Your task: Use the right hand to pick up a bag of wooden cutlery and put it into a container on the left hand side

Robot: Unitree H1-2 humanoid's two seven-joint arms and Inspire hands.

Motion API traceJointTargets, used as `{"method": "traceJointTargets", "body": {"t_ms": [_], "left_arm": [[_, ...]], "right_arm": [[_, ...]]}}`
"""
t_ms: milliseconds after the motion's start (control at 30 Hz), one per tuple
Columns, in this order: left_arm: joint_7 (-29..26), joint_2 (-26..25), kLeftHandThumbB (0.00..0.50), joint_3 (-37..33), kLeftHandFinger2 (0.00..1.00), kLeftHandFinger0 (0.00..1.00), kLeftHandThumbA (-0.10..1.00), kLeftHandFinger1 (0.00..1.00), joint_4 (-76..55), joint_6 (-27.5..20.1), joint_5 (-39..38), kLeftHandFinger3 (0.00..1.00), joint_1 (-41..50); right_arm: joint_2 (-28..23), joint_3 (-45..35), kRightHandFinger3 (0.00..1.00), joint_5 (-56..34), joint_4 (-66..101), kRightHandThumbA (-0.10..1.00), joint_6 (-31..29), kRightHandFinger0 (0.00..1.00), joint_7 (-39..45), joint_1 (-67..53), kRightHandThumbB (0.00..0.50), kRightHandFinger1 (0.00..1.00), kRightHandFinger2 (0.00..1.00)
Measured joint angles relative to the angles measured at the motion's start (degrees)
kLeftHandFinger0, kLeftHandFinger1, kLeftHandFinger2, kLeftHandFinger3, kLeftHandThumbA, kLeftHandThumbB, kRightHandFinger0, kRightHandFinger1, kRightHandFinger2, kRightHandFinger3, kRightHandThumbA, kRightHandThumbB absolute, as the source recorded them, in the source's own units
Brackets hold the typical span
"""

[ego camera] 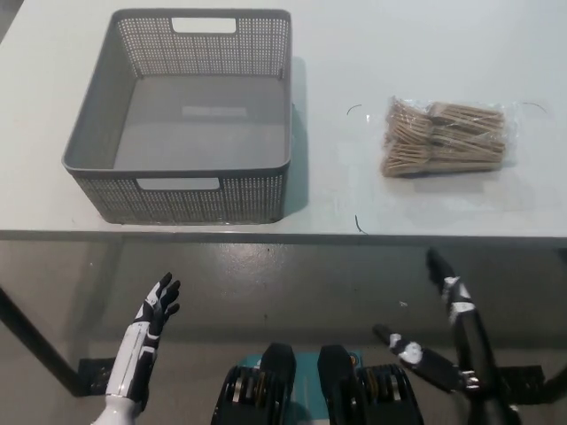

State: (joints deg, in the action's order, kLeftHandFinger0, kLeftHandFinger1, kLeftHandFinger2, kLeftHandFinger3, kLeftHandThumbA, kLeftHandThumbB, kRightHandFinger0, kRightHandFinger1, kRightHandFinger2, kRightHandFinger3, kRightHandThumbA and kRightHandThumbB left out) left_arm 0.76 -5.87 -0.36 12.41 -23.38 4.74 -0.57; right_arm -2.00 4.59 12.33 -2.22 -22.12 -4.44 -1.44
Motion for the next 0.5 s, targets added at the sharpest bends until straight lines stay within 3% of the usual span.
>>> {"method": "traceJointTargets", "body": {"t_ms": [67,167,267,333,500], "left_arm": [[0.0,-0.1,0.196,-0.1,1.0,1.0,1.0,1.0,0.2,-0.4,0.1,1.0,0.0],[0.0,-0.1,0.199,-0.5,1.0,1.0,1.0,1.0,0.7,-0.6,0.2,1.0,0.1],[0.0,-0.1,0.197,-0.8,1.0,1.0,1.0,1.0,1.0,-0.7,0.2,1.0,1.1],[0.0,-0.1,0.204,-0.9,1.0,1.0,1.0,1.0,1.0,-0.8,0.2,1.0,1.6],[0.0,-0.1,0.213,-1.0,1.0,1.0,1.0,1.0,1.5,-1.1,0.1,1.0,3.1]], "right_arm": [[-1.1,-0.6,1.0,1.5,2.5,1.0,-0.2,1.0,-0.8,-0.6,0.471,1.0,1.0],[-2.5,-1.3,1.0,3.0,5.5,0.88,-0.3,1.0,-1.0,-0.9,0.5,1.0,1.0],[-5.1,-2.2,1.0,4.3,10.5,0.73,0.8,1.0,-0.4,-0.5,0.5,1.0,1.0],[-6.7,-2.8,1.0,4.9,12.1,0.73,1.7,1.0,0.2,0.3,0.5,1.0,1.0],[-14.4,-4.5,1.0,8.9,15.3,0.58,7.4,1.0,3.0,7.8,0.5,1.0,1.0]]}}
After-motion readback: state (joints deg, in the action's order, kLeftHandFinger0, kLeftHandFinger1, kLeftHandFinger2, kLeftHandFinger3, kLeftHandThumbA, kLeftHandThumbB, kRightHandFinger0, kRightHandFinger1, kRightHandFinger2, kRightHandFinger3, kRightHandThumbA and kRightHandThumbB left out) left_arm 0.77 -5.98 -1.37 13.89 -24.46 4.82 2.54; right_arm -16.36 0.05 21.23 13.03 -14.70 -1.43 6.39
